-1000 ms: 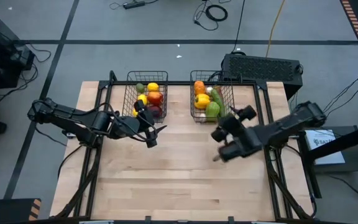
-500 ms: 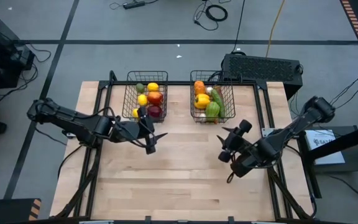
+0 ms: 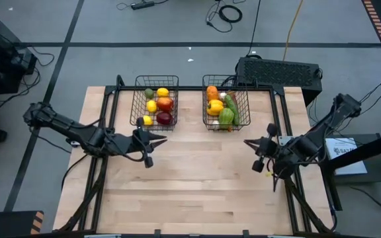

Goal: Sort produce into baskets
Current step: Return to Home Position

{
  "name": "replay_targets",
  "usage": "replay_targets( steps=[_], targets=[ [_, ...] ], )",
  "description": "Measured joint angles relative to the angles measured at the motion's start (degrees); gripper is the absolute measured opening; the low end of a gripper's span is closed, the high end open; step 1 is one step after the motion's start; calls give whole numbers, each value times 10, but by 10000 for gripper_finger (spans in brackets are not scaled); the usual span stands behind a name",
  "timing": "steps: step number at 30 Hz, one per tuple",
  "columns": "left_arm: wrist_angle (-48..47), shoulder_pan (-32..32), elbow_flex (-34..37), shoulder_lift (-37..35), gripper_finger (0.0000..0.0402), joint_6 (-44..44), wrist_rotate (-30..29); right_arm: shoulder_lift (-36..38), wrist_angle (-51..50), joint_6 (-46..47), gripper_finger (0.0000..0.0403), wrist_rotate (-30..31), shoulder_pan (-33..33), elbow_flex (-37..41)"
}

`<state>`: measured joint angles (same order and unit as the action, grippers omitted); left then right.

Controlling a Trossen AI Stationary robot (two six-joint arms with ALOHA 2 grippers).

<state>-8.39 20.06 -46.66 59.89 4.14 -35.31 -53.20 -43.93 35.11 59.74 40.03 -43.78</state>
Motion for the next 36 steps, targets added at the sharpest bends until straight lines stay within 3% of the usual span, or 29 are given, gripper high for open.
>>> replay_targets(
  steps=[7, 15, 20, 24, 28, 31, 36],
  targets=[
    [54, 17, 102, -47, 5, 0, 5, 75, 205, -92, 2, -34, 21, 165],
    [151, 35, 207, -108, 14, -1, 13, 128, 398, -164, 0, -77, 19, 293],
    [271, 36, 303, -135, 14, -13, 22, 159, 507, -194, 0, -129, 1, 362],
    [347, 36, 364, -157, 14, -30, 23, 180, 561, -214, 0, -173, -23, 400],
    [418, 36, 410, -178, 14, -73, 74, 203, 587, -220, 0, -223, -53, 431],
    [468, 32, 440, -190, 14, -90, 80, 213, 579, -225, 0, -259, -79, 430],
    [468, 18, 463, -209, 14, -88, 80, 229, 578, -256, 0, -338, -129, 430]
  ],
)
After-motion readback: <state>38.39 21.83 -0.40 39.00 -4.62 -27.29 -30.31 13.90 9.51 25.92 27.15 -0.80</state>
